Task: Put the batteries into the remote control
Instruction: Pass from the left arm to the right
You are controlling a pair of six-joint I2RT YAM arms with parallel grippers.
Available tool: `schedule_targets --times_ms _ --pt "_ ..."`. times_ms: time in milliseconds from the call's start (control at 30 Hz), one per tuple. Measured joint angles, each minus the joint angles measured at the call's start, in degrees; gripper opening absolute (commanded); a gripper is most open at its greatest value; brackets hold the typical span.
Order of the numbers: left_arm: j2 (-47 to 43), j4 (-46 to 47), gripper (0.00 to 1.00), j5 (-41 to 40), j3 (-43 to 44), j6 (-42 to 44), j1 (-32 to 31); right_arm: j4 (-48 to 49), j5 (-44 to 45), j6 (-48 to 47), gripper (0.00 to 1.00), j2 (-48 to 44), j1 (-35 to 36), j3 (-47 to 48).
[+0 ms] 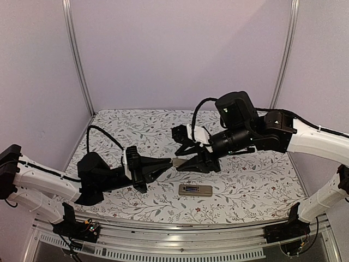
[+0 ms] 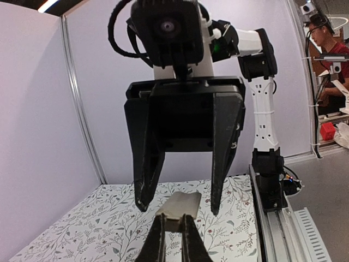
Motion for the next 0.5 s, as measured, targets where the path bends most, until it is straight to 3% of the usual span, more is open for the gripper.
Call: schedule_targets --times_ms 500 --pt "0.0 0.0 0.0 0.0 0.0 0.0 0.2 0.6 1.6 -0.4 0.23 0.0 0.2 -0.7"
